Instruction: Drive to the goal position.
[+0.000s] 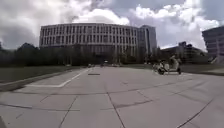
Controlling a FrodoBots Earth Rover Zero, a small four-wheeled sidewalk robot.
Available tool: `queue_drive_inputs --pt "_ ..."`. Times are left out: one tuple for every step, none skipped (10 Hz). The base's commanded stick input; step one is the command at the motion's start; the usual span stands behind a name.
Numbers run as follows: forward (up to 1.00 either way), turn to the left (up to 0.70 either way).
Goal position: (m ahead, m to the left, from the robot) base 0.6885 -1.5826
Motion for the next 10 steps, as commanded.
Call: queue_drive_inputs --pt "1.00 0.00" --pt "1.00 0.00" --pt "1.00 0.00" --pt "1.00 0.00" --pt "1.00 0.00" --pt "1.00 0.00" --pt "1.00 0.00" --pt "1.00 0.00" --pt "1.00 0.00" --pt "1.00 0.00"
